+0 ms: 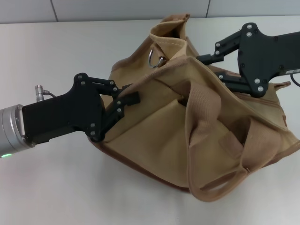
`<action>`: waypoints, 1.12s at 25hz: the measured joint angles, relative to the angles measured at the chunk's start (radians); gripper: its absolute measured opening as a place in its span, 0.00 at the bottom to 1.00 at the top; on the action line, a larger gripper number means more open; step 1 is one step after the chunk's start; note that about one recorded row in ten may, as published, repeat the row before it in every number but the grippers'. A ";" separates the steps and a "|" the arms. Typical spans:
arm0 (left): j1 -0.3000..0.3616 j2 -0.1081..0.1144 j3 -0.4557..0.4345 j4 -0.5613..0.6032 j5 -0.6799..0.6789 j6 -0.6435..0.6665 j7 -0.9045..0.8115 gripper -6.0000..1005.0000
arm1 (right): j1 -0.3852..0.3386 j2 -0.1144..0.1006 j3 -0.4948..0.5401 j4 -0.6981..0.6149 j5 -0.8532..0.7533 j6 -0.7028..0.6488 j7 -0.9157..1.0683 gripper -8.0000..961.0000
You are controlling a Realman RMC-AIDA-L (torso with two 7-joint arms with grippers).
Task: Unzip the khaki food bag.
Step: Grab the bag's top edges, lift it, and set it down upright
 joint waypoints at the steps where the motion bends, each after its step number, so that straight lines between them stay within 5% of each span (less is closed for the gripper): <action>1: 0.000 0.000 0.000 0.000 0.000 0.000 0.000 0.07 | 0.000 0.000 0.000 0.000 0.000 0.000 0.000 0.26; 28: 0.000 -0.002 0.034 -0.001 0.001 0.039 0.004 0.07 | -0.033 0.006 0.008 0.030 0.003 -0.030 0.010 0.01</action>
